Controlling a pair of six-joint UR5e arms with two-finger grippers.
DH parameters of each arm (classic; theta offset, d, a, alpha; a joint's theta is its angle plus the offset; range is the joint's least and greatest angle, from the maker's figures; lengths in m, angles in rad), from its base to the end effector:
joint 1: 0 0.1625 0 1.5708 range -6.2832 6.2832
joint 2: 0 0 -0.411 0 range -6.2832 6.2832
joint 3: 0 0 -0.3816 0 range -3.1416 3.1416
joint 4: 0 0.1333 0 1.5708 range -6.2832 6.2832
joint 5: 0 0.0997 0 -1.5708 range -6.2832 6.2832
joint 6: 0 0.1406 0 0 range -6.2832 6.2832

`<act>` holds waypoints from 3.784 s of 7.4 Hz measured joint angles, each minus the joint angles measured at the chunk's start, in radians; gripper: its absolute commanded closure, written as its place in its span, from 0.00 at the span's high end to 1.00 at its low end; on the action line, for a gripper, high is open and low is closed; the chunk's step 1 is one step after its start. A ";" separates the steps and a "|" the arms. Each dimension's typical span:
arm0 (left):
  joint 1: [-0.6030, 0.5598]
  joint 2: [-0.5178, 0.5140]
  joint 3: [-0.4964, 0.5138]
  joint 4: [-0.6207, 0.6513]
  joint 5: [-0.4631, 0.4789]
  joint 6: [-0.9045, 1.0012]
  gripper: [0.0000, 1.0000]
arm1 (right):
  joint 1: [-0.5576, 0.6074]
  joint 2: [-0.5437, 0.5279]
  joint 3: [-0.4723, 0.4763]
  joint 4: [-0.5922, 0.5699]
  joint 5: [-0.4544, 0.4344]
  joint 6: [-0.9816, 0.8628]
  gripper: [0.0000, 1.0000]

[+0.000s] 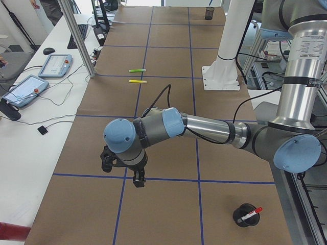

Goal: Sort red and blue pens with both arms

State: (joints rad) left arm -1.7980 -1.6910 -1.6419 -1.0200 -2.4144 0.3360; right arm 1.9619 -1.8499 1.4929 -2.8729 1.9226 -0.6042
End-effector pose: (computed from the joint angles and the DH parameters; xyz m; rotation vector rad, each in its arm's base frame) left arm -0.1366 -0.4656 0.6205 -0.0926 0.8945 -0.0502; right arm 0.1181 -0.0638 0.7786 -1.3087 -1.0135 0.1297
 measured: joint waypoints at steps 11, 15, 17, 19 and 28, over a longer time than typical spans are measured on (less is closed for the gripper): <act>0.000 0.014 -0.036 0.003 0.010 0.002 1.00 | -0.001 0.010 -0.187 0.233 0.045 0.012 1.00; 0.017 -0.017 -0.047 0.001 0.014 0.001 1.00 | -0.038 0.247 -0.161 0.478 0.061 0.099 1.00; 0.055 -0.021 -0.118 -0.013 0.056 0.000 1.00 | -0.088 0.300 -0.140 0.738 0.162 0.131 1.00; 0.152 -0.038 -0.160 -0.067 0.105 -0.109 1.00 | -0.195 0.340 -0.109 0.914 0.233 0.247 1.00; 0.326 -0.008 0.177 -0.716 0.113 -0.481 1.00 | -0.417 0.445 -0.005 1.210 0.419 0.678 1.00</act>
State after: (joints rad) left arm -1.4724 -1.6992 -1.4648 -1.7358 -2.3010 -0.1447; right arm 1.5449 -1.4052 1.4875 -1.6625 2.3414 0.0743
